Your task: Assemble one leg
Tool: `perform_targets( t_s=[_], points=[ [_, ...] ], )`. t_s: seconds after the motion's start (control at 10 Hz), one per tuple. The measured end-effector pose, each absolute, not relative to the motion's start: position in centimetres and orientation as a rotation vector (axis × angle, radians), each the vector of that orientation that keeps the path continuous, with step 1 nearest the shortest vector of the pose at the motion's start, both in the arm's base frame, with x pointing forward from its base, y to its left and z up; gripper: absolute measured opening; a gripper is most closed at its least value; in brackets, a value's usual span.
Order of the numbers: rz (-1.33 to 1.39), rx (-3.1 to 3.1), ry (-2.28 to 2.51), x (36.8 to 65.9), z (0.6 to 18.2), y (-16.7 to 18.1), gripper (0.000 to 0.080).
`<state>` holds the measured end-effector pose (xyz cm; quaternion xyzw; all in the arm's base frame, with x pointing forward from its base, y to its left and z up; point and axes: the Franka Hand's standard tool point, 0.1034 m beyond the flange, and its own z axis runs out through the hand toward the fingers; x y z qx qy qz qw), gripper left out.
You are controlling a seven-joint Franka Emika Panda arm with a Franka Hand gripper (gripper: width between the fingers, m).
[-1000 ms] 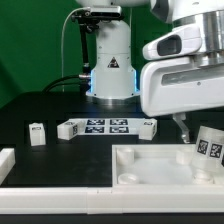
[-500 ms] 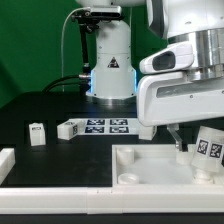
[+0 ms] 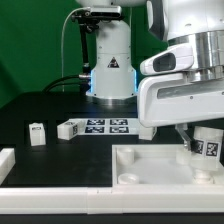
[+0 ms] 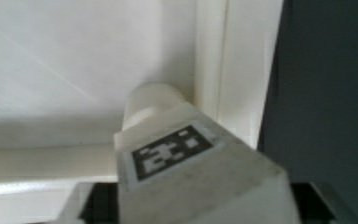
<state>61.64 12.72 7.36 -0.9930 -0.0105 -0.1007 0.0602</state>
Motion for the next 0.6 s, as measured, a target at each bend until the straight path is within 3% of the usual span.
perform_targets(
  t_s=[0.1,0.6],
  points=[
    [-0.305,-3.011,-0.021,61.70,7.28,12.15,0.0293],
    [-0.295,-2.992,0.142,61.74,7.25,11.97,0.0290]
  ],
)
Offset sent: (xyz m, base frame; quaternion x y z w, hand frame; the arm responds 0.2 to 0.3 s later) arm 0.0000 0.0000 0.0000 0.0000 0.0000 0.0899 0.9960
